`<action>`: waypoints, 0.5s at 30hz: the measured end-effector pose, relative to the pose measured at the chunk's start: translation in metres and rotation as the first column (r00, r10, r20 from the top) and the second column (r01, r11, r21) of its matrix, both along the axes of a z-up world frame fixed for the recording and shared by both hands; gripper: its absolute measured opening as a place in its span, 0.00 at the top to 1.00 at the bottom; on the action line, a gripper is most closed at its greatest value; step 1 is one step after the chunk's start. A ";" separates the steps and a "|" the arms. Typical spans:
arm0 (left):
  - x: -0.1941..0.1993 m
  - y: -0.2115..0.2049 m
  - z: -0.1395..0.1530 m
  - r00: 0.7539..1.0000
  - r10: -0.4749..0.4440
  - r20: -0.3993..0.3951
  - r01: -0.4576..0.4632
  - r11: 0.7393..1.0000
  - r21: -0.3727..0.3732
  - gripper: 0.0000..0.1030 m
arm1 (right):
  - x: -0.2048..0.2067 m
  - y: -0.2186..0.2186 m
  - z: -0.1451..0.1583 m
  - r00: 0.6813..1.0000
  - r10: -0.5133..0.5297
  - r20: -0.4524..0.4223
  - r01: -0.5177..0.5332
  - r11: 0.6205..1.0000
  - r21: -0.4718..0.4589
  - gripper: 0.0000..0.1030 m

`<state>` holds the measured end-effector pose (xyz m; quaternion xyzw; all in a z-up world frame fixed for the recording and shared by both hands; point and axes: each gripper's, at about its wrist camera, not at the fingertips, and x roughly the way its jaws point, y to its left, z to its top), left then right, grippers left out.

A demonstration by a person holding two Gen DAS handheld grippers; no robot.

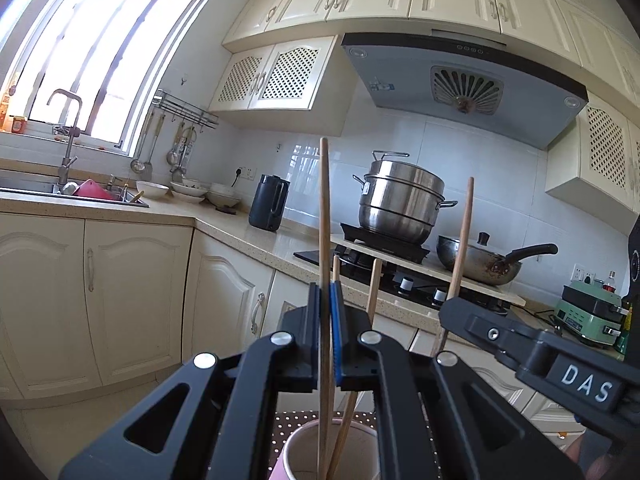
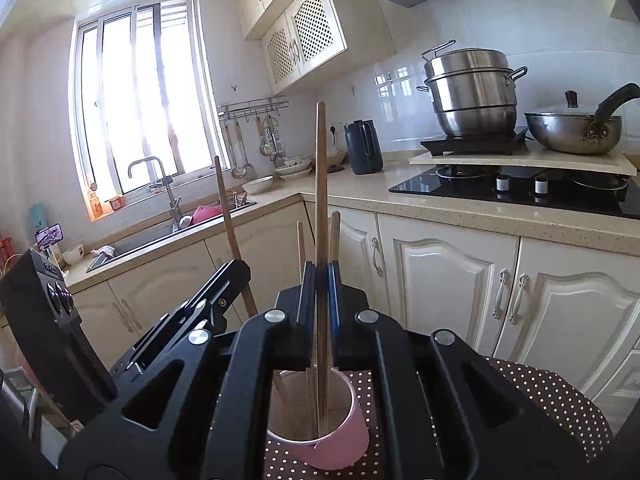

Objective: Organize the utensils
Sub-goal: 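Open the right gripper to drop the chopstick into the pink cup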

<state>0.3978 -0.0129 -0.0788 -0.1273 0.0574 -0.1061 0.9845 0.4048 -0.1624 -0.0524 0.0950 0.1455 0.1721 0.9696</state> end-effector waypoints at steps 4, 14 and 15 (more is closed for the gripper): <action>-0.004 0.002 0.002 1.000 -0.008 -0.027 0.008 1.000 0.014 0.94 | -0.001 0.002 -0.005 1.000 0.001 -0.023 -0.001 1.000 -0.006 0.94; -0.028 0.005 0.010 0.999 0.022 -0.043 -0.018 0.995 0.098 0.61 | -0.003 0.006 -0.022 0.995 -0.010 -0.103 0.009 1.000 -0.008 0.93; -0.030 0.006 0.010 0.999 0.025 -0.048 -0.020 0.994 0.103 0.58 | -0.004 0.006 -0.022 0.994 -0.013 -0.109 0.013 1.000 -0.006 0.93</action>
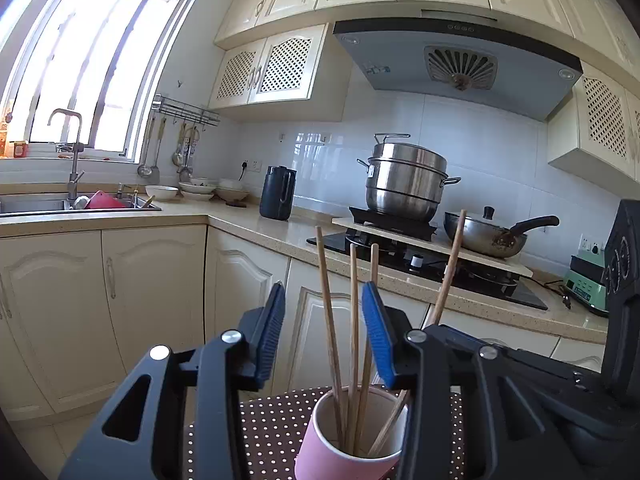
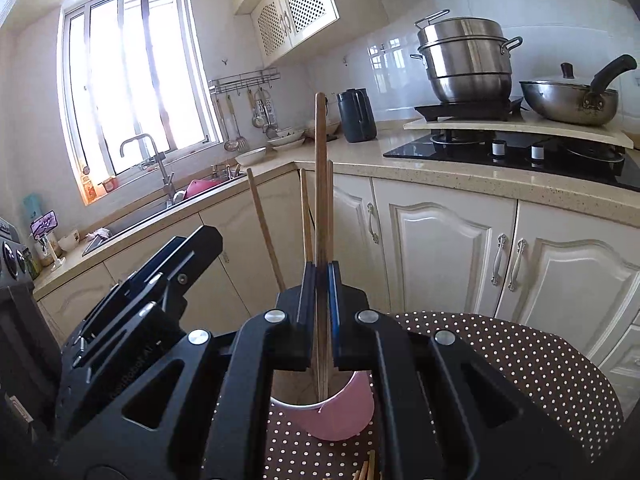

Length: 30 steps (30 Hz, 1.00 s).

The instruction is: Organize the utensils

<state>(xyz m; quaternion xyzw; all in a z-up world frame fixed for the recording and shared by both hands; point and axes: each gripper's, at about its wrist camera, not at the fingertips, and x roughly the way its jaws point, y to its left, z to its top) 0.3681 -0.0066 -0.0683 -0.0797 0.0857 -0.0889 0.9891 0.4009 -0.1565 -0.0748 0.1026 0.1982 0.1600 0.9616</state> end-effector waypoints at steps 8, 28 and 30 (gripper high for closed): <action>-0.009 0.006 0.011 0.994 0.004 -0.112 0.000 0.999 0.033 0.45 | -0.012 0.000 0.011 1.000 -0.025 -0.012 0.026 1.000 0.001 0.92; -0.101 0.022 0.059 0.994 0.060 -0.093 -0.052 0.995 0.090 0.35 | -0.099 -0.004 0.055 0.996 -0.037 0.078 0.039 0.999 -0.018 0.58; -0.114 0.020 0.060 0.995 0.047 -0.088 -0.039 0.995 0.091 0.35 | -0.113 -0.004 0.059 0.996 -0.030 0.087 0.032 0.999 -0.028 0.58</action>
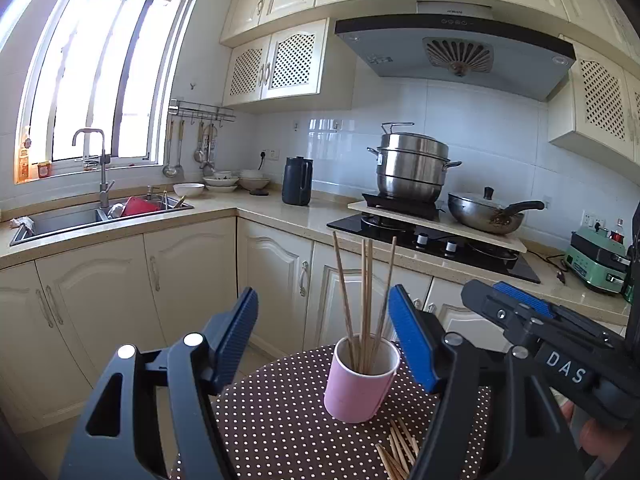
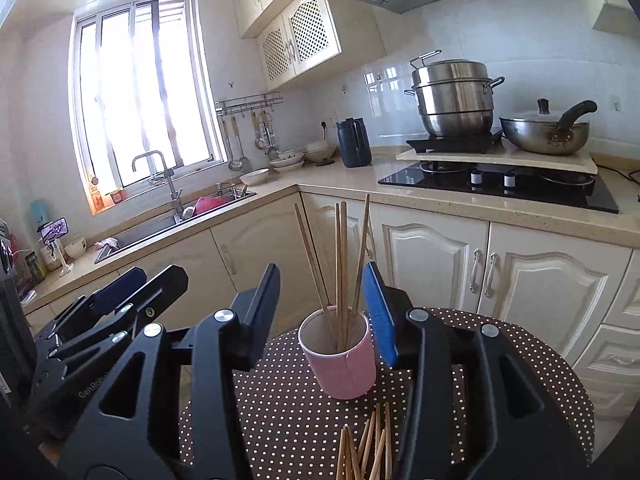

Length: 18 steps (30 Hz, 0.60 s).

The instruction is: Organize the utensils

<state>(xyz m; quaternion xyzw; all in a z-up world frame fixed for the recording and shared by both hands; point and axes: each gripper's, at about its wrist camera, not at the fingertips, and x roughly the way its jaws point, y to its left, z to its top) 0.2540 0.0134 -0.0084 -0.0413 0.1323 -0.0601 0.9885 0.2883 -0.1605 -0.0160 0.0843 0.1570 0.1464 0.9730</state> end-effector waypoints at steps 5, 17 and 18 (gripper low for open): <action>-0.027 -0.005 0.004 1.000 0.003 0.005 -0.003 1.000 0.016 0.33 | -0.034 -0.002 0.005 1.000 0.004 0.027 -0.003 1.000 -0.019 0.56; -0.062 -0.024 -0.034 0.993 -0.072 -0.099 0.074 0.997 0.024 0.32 | -0.079 -0.029 -0.031 1.000 -0.023 -0.020 0.020 0.991 -0.132 0.54; -0.061 -0.027 -0.039 0.990 -0.083 -0.117 0.086 0.996 0.024 0.32 | -0.079 -0.031 -0.035 0.999 -0.023 -0.034 0.019 0.991 -0.133 0.54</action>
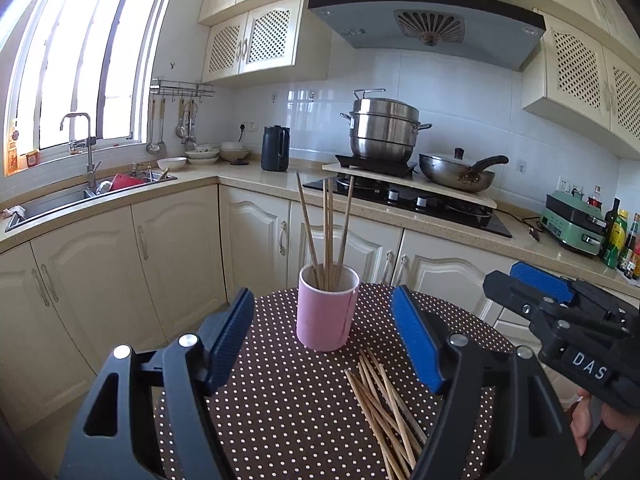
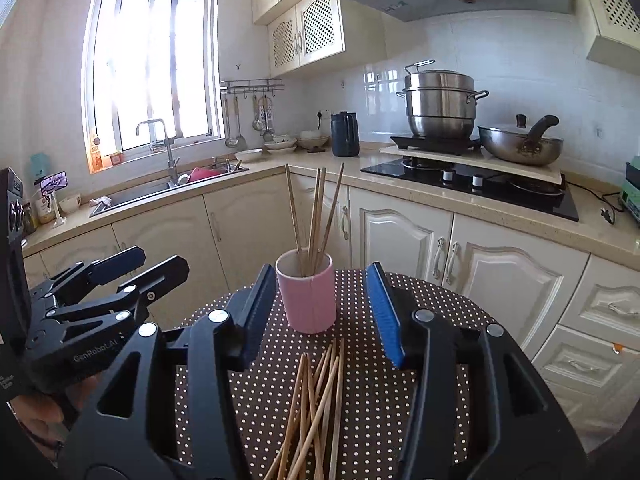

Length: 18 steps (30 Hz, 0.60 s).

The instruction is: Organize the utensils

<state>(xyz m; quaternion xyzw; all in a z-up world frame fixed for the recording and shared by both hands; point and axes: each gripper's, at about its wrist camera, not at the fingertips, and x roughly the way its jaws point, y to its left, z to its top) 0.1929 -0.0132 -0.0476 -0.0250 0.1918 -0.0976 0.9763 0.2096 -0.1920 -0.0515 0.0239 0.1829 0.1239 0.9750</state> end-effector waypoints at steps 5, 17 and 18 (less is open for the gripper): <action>0.012 -0.009 -0.038 0.987 -0.075 -0.141 0.074 0.997 -0.017 0.32 | 0.001 -0.012 -0.029 0.997 -0.011 -0.072 0.011 1.000 -0.002 0.54; 0.050 -0.039 -0.142 0.887 -0.080 -0.454 0.116 0.992 0.051 0.32 | 0.020 -0.029 -0.095 0.959 0.028 -0.283 -0.021 0.999 0.026 0.54; 0.051 -0.042 -0.147 0.879 -0.081 -0.469 0.121 0.991 0.056 0.32 | 0.022 -0.029 -0.099 0.954 0.035 -0.297 -0.026 0.999 0.032 0.54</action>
